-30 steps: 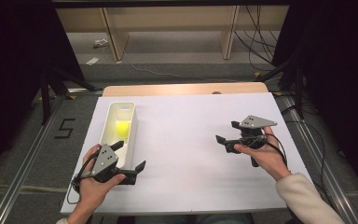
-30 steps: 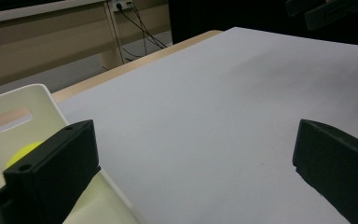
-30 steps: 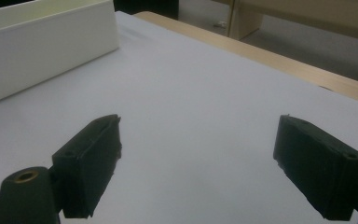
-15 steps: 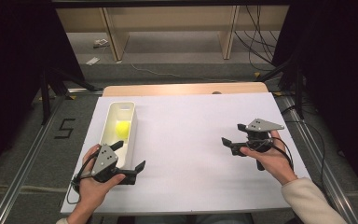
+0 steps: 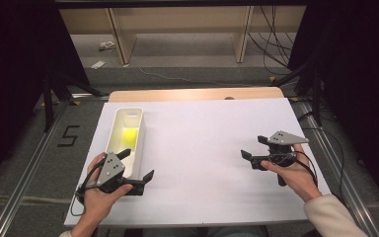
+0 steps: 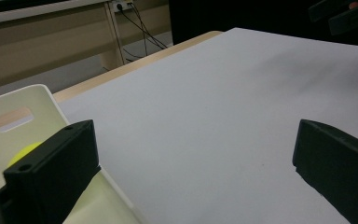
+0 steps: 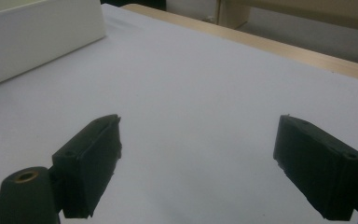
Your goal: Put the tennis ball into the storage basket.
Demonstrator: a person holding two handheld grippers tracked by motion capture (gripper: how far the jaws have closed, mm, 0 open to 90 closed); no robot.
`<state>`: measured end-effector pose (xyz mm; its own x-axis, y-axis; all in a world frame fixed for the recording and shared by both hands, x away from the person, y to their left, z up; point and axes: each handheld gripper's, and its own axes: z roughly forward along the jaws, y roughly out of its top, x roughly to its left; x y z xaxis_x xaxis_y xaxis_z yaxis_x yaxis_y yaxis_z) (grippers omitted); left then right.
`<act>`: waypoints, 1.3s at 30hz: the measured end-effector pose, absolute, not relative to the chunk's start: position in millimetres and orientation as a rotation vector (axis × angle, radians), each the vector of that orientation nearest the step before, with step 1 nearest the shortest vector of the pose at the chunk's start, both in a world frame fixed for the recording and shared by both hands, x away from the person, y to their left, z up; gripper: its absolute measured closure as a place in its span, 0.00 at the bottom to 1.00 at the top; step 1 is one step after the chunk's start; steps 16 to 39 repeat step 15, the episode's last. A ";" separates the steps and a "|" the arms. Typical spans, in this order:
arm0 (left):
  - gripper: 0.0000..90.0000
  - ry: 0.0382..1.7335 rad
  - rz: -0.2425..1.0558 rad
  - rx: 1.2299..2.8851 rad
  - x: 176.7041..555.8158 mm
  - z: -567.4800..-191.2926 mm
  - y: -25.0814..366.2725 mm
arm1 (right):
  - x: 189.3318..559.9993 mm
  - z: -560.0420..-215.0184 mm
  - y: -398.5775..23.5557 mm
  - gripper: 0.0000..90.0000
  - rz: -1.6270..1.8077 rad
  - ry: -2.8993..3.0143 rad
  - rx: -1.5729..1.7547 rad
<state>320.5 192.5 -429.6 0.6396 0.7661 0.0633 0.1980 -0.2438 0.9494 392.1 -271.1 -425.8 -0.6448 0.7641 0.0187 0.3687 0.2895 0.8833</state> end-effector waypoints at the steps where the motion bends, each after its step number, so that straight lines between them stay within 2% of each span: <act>1: 0.00 0.781 0.652 1.773 320.6 -429.6 192.5 | 390.8 -426.4 -272.0 0.17 1.310 2.152 1.021; 39: 0.00 0.779 0.648 1.773 320.9 -429.6 192.1 | 386.0 -428.0 -276.0 0.17 1.305 2.140 1.022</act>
